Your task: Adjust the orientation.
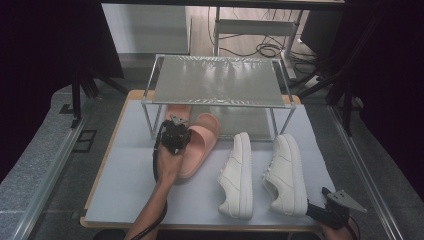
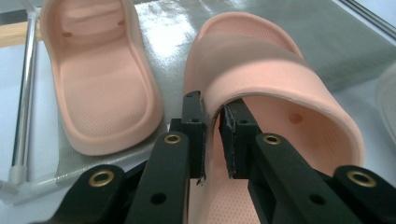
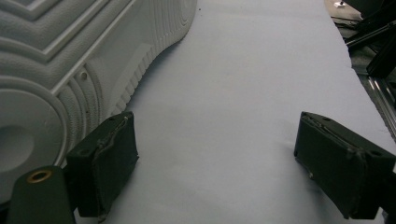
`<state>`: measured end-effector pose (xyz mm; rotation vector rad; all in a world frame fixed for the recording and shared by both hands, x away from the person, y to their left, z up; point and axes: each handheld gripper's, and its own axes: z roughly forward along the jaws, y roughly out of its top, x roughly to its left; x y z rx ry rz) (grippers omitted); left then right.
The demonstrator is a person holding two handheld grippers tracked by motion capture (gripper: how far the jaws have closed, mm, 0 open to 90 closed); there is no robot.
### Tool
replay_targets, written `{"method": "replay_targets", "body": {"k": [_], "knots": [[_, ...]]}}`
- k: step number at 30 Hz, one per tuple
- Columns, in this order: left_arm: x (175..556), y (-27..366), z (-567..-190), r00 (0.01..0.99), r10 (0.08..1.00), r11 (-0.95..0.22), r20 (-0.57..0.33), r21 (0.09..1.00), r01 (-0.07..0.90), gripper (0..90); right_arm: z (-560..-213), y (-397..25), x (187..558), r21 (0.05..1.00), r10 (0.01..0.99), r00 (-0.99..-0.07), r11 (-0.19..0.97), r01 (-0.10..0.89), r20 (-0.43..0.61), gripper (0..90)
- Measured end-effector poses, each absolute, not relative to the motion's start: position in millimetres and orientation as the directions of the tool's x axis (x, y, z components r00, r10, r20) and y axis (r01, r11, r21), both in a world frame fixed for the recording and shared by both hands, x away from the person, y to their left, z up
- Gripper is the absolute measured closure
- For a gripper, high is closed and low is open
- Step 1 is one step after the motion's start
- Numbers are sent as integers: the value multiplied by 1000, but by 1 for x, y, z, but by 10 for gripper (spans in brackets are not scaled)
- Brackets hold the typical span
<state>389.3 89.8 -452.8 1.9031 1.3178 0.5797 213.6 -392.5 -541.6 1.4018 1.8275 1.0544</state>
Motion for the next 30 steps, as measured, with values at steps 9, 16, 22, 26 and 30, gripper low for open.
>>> {"method": "replay_targets", "body": {"k": [9,16,22,26,30], "knots": [[404,86,-461,331,942,-171,-45,786,594,802,-542,-393,214,863,964,-264,127,489,8,127],[411,85,-471,316,948,-173,-34,778,604,802,-542,-393,213,863,964,-266,129,489,7,127],[409,92,-471,325,943,-150,-76,772,617,752,-542,-393,213,862,963,-268,129,490,8,127],[398,100,-465,359,931,-179,-67,774,607,728,-542,-394,213,863,963,-269,131,488,6,127],[390,106,-466,390,918,-200,-68,771,605,704,-542,-393,213,862,963,-268,130,490,7,127]]}}
